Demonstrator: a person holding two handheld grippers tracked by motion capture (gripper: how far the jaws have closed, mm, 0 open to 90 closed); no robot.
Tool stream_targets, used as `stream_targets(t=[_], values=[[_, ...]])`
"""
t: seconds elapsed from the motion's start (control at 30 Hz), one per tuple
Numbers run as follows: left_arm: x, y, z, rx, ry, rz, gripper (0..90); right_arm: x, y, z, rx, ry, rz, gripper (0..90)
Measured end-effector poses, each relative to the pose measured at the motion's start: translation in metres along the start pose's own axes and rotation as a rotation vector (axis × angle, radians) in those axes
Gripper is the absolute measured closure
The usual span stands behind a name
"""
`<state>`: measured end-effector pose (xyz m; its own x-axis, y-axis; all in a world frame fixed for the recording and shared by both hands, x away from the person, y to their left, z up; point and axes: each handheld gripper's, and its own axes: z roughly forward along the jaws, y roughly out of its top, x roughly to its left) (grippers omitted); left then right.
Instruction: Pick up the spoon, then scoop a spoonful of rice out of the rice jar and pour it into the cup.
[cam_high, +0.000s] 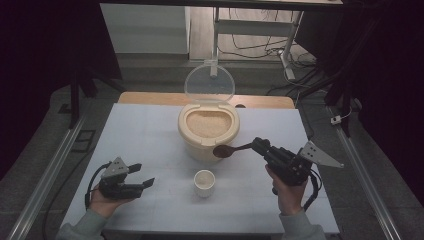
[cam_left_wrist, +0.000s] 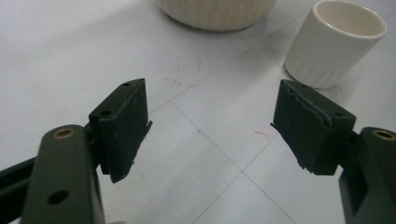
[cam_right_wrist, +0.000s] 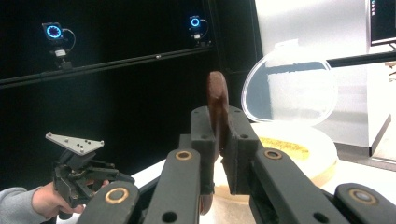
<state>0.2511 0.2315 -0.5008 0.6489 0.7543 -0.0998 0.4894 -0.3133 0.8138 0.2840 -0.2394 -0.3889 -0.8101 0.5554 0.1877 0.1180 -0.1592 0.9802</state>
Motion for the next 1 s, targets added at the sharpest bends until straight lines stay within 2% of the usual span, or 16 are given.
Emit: stream_targets(t=[0.6, 0.8, 1.0], values=[[0.000, 0.000, 0.004, 0.023, -0.008, -0.003, 25.4, 0.001, 0.009, 0.000, -0.026, -0.028, -0.030, 83.8], [0.000, 0.000, 0.007, 0.041, -0.014, -0.001, 24.1, 0.000, 0.019, 0.011, -0.049, -0.050, -0.046, 83.8], [0.000, 0.000, 0.009, 0.051, -0.022, 0.003, 23.6, -0.003, 0.035, 0.034, -0.049, -0.088, -0.079, 83.8]])
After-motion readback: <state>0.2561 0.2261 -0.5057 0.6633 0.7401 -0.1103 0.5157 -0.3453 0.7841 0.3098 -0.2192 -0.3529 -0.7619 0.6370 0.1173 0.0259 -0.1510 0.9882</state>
